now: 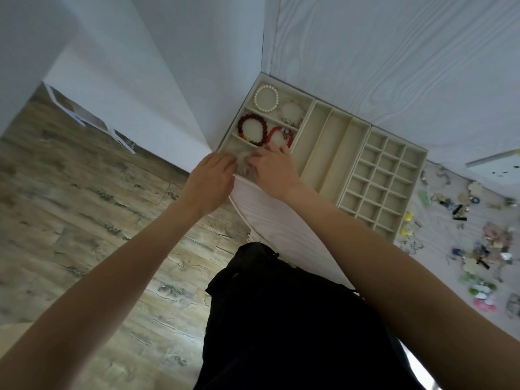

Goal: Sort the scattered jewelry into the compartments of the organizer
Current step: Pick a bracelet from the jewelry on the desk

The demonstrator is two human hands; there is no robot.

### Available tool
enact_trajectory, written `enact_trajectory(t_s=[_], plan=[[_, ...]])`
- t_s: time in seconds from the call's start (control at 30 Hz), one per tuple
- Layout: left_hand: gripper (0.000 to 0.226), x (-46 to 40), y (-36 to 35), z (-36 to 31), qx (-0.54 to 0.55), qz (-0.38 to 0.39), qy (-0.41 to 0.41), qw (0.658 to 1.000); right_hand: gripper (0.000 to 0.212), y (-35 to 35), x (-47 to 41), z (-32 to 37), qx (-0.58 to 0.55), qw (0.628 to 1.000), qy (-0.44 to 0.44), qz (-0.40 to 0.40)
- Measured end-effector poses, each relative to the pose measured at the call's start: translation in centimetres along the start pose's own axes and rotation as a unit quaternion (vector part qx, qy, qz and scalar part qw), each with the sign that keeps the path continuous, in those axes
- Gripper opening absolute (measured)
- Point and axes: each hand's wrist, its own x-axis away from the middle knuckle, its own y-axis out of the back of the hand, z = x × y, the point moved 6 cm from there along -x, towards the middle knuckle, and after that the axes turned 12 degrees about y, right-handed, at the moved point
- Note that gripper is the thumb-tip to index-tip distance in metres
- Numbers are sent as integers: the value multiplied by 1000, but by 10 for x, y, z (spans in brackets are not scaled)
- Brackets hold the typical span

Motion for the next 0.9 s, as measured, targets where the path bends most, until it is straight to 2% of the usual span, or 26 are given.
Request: enact_trajectory(t_s=[0.1, 0.23, 0.47, 0.6, 0.67, 0.73, 0.9], plan=[[39, 2, 3, 2, 1, -6, -14, 1000, 34, -1, -8, 3, -1, 1000, 9, 16], [41, 3, -3, 7, -34, -13, -16, 999, 36, 5, -8, -2, 14, 1000, -17, -14], [29, 2, 0, 8, -127, -45, 4, 991, 31, 1, -17, 9, 38, 999, 28, -11], [21, -2, 5, 6, -99, -69, 12, 993, 30, 1, -15, 9, 40, 998, 25, -30], [24, -7, 7, 4, -92, -83, 10, 992, 29, 6, -10, 9, 42, 997, 21, -60], [26, -13, 8, 1, -106, -78, 5, 991, 27, 6, -4, 9, 64, 995, 27, -74], [25, -23, 0, 1, -182, -26, 10, 983, 17, -1, 4, 5, 128, 991, 12, -31]])
